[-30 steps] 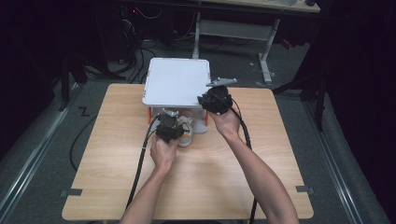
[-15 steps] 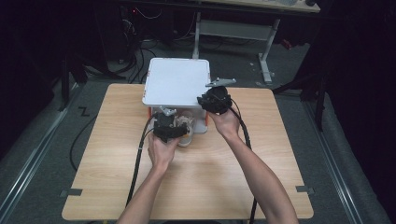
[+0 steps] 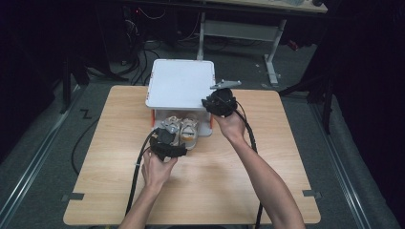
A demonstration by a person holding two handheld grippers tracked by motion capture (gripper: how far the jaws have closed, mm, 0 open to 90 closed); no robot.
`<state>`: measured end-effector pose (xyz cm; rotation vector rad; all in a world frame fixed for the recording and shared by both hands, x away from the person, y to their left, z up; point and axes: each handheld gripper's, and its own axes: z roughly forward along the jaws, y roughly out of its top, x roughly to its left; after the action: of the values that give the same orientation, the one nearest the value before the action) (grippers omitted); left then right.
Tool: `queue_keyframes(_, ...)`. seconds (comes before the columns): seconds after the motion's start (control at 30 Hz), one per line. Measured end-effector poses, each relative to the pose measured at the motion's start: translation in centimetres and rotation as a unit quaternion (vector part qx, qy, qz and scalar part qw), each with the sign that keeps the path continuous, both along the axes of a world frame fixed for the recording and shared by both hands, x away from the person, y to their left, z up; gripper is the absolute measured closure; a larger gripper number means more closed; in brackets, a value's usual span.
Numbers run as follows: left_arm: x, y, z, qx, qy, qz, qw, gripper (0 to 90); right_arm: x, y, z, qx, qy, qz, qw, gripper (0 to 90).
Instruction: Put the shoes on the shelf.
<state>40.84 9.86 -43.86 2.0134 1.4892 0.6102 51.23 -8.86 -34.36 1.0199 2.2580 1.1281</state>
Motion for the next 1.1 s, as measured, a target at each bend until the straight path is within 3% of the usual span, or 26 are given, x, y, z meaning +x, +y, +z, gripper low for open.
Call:
queue_keyframes(0.07,0.2,-0.3,-0.5,0.005,0.008,0.007,0.9999,22.7,0.0,0.0,0.0,-0.001,0.000,0.000,1.0000,73.2)
queue_keyframes(0.13,0.2,-0.7,-0.9,0.018,-0.001,0.020,0.9996,21.5,0.0,0.0,0.0,0.000,0.001,-0.002,1.0000,73.1)
queue_keyframes(0.27,0.6,-1.3,-0.8,0.019,0.003,0.053,0.9984,21.0,-0.1,0.2,0.0,-0.005,-0.003,-0.004,1.0000,73.0)
queue_keyframes(0.43,0.0,-1.4,-0.8,0.014,0.005,0.058,0.9982,22.9,-0.2,0.2,0.0,-0.006,-0.003,-0.007,1.0000,73.0)
queue_keyframes(0.47,0.1,-1.2,-1.0,0.011,0.016,0.058,0.9981,22.5,-0.2,0.1,0.0,-0.004,-0.003,-0.007,1.0000,73.0)
queue_keyframes(0.6,0.7,-1.4,-1.3,0.004,0.028,0.063,0.9976,22.2,-0.2,0.2,0.0,-0.003,-0.002,-0.008,1.0000,73.0)
queue_keyframes(0.7,1.2,-1.6,-1.4,-0.001,0.027,0.076,0.9967,19.3,-0.2,0.1,0.0,0.000,-0.002,-0.009,1.0000,72.7)
queue_keyframes(0.83,1.3,-2.0,-1.4,-0.002,0.024,0.082,0.9964,22.5,-0.2,0.2,-0.1,-0.001,-0.005,-0.009,0.9999,72.8)
queue_keyframes(1.1,2.3,-2.4,-1.4,-0.011,0.022,0.081,0.9964,25.1,-0.2,0.2,-0.1,0.001,-0.001,-0.010,0.9999,72.8)
